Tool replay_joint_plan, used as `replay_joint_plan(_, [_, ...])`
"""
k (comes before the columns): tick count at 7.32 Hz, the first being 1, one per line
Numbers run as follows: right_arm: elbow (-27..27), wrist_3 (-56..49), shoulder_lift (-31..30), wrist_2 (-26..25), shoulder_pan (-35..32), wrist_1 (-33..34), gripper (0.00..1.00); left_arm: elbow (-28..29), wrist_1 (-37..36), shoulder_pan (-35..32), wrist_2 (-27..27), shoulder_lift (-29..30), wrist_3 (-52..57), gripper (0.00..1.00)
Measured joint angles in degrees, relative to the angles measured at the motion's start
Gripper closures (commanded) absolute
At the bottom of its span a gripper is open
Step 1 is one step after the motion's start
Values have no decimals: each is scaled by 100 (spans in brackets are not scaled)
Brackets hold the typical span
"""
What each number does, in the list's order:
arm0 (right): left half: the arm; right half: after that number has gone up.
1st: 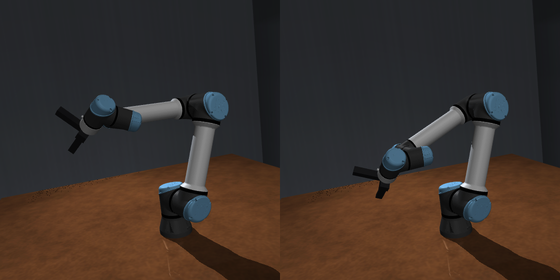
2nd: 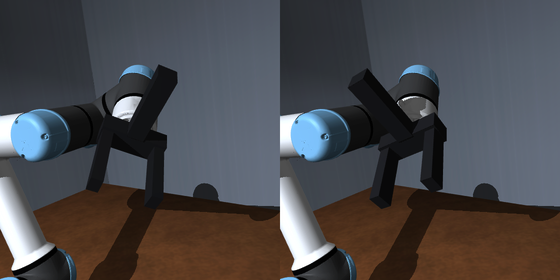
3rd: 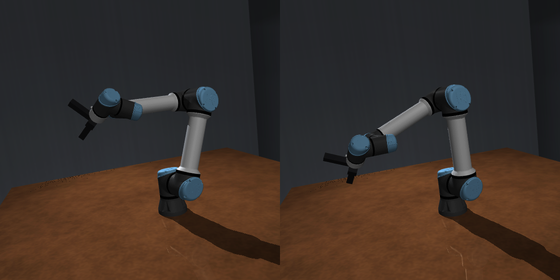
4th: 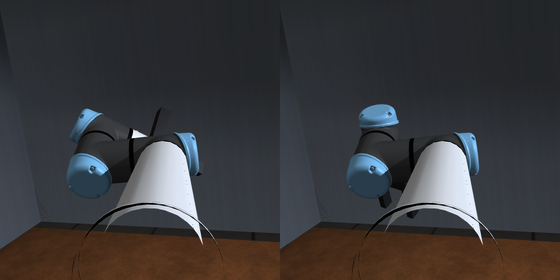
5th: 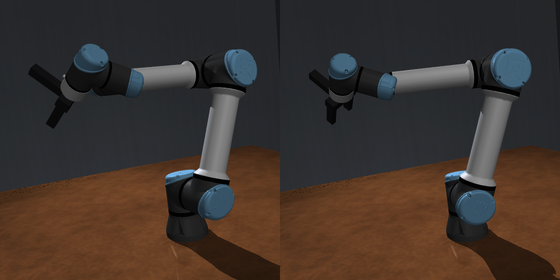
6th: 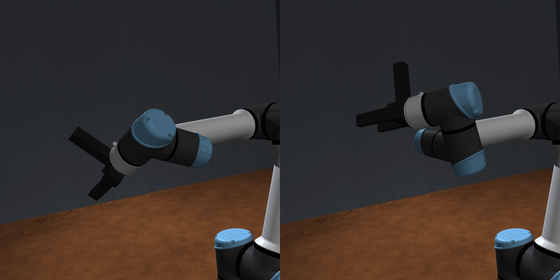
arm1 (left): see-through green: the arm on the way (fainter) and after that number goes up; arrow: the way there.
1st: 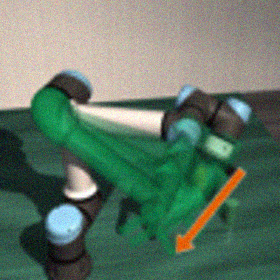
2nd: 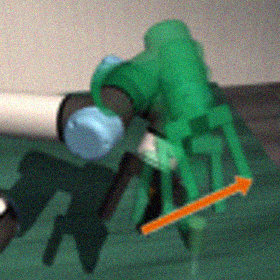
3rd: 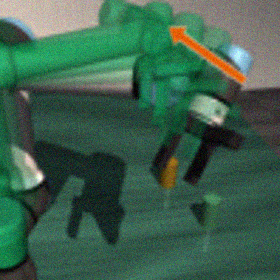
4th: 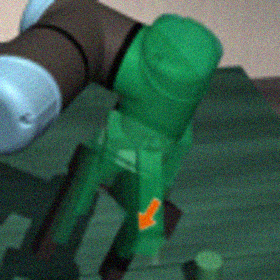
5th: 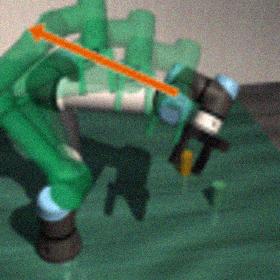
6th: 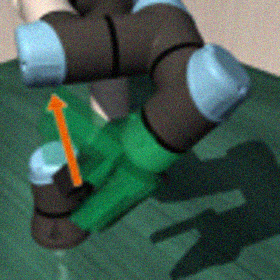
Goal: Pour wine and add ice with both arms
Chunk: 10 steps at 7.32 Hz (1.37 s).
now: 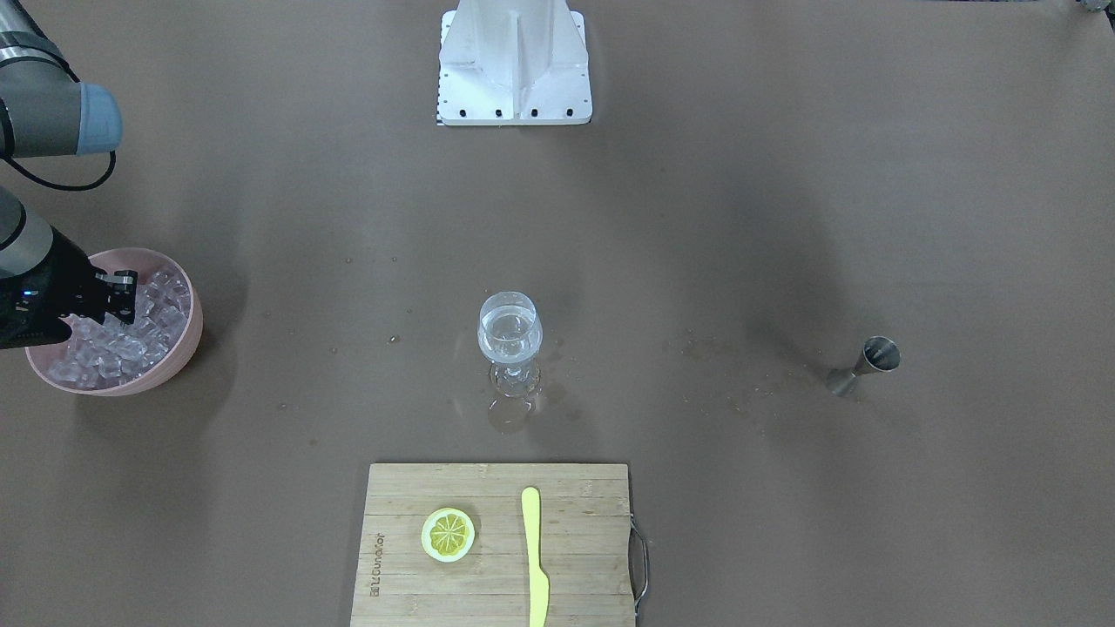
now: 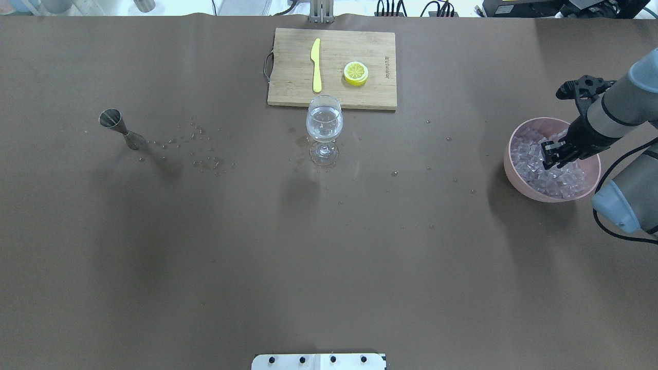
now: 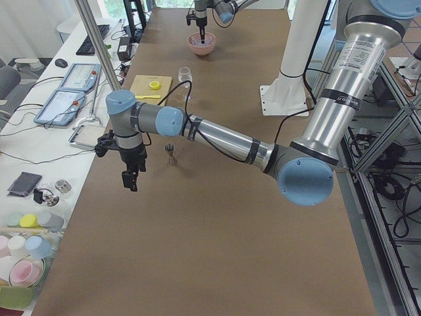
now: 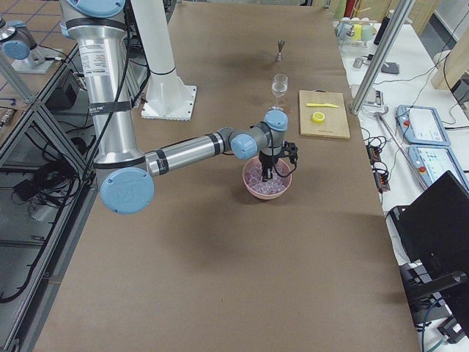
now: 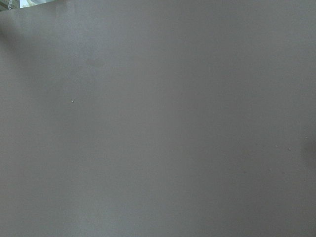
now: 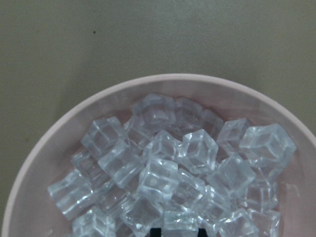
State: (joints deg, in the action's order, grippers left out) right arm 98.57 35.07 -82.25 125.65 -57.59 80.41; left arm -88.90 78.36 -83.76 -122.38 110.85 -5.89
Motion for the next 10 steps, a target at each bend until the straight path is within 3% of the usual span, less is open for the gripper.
replay_joint_plan(3, [768,3,241,370,-430,656,100,-1,9,0,-4,-33,0,2])
replay_joint_plan(6, [980,652,1830,730,-425,1838,100,17,14,0,-5,-58,0,2])
replay_joint_plan(7, [891,1292,2226,749,-181,1732,100,25,13,0,-5,-66,-2,1])
replay_joint_plan(10, [129,2965,2928,615,594,76,100,69,19,-5,-5,-72,-4,2])
